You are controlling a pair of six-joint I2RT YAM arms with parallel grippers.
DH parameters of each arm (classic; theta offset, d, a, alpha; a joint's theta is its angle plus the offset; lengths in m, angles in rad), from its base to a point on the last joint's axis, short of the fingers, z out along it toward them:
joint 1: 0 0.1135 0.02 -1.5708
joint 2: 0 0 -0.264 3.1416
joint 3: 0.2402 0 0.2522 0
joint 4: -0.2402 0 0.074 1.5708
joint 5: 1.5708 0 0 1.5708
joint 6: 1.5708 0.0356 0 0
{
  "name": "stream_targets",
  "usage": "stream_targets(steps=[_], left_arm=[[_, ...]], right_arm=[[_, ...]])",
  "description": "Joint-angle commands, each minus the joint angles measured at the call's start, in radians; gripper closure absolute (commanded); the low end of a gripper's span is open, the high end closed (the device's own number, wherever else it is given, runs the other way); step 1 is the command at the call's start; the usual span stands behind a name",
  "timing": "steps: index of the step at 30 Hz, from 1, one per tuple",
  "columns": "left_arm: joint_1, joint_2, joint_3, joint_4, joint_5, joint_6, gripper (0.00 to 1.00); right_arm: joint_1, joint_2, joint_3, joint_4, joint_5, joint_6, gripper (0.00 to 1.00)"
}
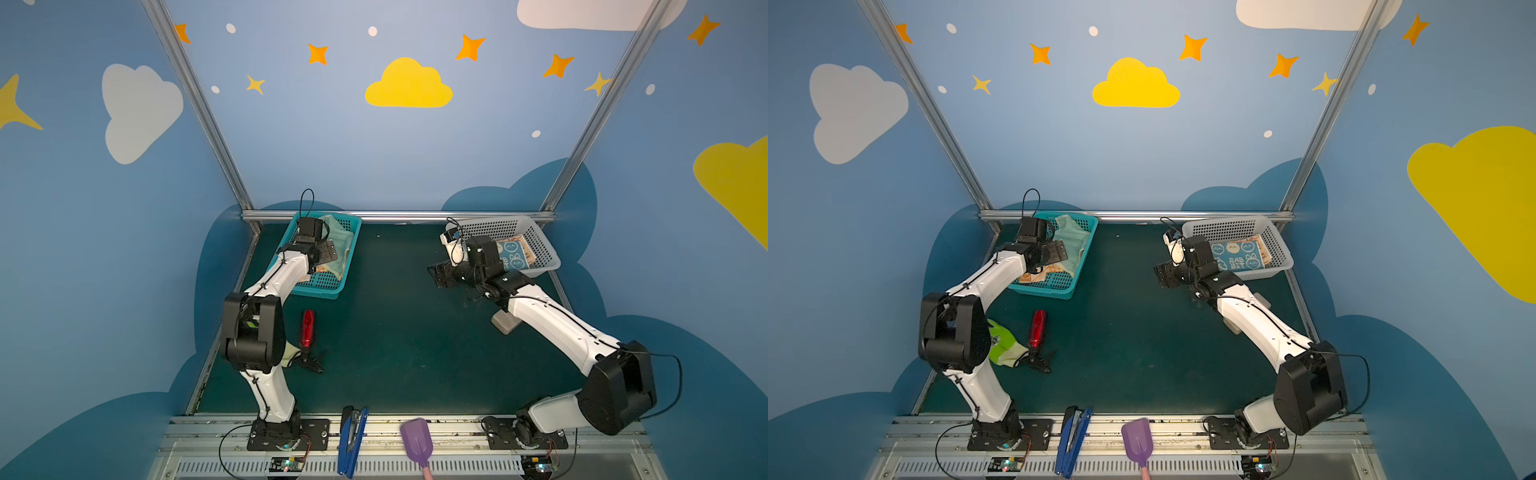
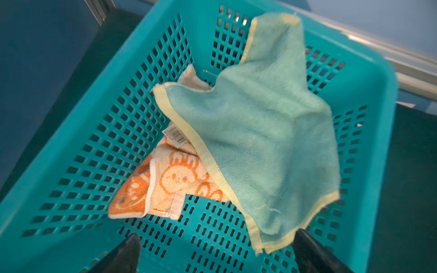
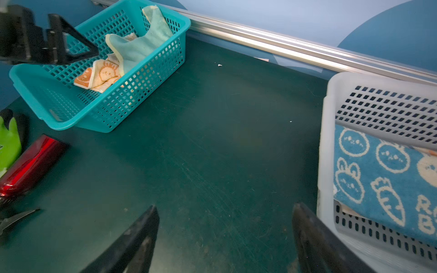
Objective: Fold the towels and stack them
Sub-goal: 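Grasp the light-green towel in the teal basket with the left gripper while the right withdraws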
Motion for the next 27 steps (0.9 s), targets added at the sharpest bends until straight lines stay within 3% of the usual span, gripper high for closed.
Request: stream_targets(steps=[1, 17, 20, 24, 27], left_arm=[[0.028, 0.086, 0.117, -0.073, 0.040, -0.034, 0.01], [0.049, 0.484, 0.555, -0.271, 0.071, -0.057, 0.21], [0.050, 0.527, 0.600, -0.297, 0.092, -0.060, 0.30], [0.049, 0.536, 0.620, -0.304, 0.096, -0.060, 0.56], [0.049, 0.520, 0.619, -0.300, 0.098, -0.056, 0.65]], right_arm=[[0.048, -0.046, -0.049, 0.007, 0.008, 0.029, 0.16], [0.109, -0.030, -0.126, -0.014, 0.018, 0.091, 0.16], [0.112, -0.008, -0.115, -0.017, 0.017, 0.084, 0.16], [0.113, 0.029, -0.082, -0.046, 0.007, 0.083, 0.16], [0.115, 0.057, -0.044, -0.090, 0.001, 0.094, 0.16]])
